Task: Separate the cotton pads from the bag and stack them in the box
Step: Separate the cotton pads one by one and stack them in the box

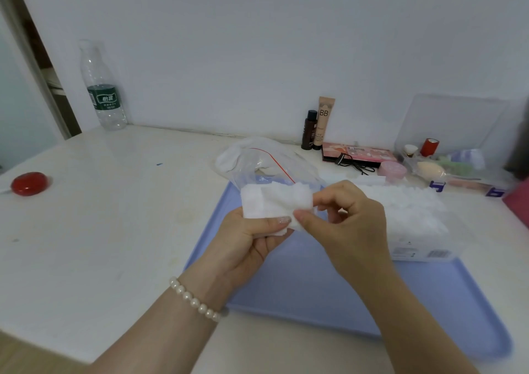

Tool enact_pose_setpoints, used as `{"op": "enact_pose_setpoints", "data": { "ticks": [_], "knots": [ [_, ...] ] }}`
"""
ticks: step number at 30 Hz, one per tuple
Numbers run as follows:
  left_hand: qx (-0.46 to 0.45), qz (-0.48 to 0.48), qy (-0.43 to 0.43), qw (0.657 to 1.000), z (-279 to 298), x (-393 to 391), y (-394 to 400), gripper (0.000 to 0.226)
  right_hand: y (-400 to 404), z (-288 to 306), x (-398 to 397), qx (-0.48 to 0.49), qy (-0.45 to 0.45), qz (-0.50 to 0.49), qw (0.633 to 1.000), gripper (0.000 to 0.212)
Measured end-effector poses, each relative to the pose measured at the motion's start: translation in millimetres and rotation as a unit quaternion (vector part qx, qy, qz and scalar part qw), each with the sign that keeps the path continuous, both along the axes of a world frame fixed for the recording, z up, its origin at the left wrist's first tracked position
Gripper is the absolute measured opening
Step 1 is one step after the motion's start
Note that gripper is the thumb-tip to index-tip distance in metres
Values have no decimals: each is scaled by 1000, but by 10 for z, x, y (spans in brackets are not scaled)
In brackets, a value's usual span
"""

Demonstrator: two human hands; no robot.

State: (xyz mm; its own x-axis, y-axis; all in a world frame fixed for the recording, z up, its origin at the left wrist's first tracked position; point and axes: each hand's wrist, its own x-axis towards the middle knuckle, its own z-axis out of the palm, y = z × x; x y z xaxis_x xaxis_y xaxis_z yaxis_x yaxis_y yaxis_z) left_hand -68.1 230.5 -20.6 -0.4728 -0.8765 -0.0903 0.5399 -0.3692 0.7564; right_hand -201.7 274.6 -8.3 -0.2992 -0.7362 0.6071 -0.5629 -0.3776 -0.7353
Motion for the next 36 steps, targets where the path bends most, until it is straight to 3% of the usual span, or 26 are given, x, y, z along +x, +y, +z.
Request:
{"op": "enact_pose_setpoints", "data": {
  "ticks": [4,8,12,16,19,22,24,27,29,31,33,36],
  "knots": [
    [2,10,2,1000,12,-2,11,39,-29,-83,20,-95,168,-41,980,8],
    [6,30,-14,999,7,2,5,35,-23,-105,57,-140,226,-37,963,7],
    [3,21,-45,999,-8,0,4,28,-30,-104,52,-114,216,-37,969,8],
    [-20,15,-52,998,-9,-6,21,33,-40,-117,46,-49,170,-74,982,31],
    [-24,9,-64,998,-7,-6,35,28,-48,-114,18,-16,124,-97,987,25],
    [-11,8,-53,999,-6,-8,24,27,-26,-72,12,-9,96,-110,989,45],
    [2,6,-33,999,-8,-4,4,28,3,-5,28,1,45,-120,992,50],
    [44,7,17,999,-17,-2,-34,29,22,86,-10,28,-171,-88,981,41],
    [70,16,48,996,-20,-5,-56,29,33,136,-45,64,-343,-31,937,28],
    [73,22,45,996,-25,-18,-62,28,48,166,-33,109,-461,43,880,13],
    [65,23,26,997,-35,-30,-57,27,60,185,22,140,-505,94,847,6],
    [50,13,10,999,-48,-41,-43,29,72,176,117,166,-512,135,832,5]
  ]
}}
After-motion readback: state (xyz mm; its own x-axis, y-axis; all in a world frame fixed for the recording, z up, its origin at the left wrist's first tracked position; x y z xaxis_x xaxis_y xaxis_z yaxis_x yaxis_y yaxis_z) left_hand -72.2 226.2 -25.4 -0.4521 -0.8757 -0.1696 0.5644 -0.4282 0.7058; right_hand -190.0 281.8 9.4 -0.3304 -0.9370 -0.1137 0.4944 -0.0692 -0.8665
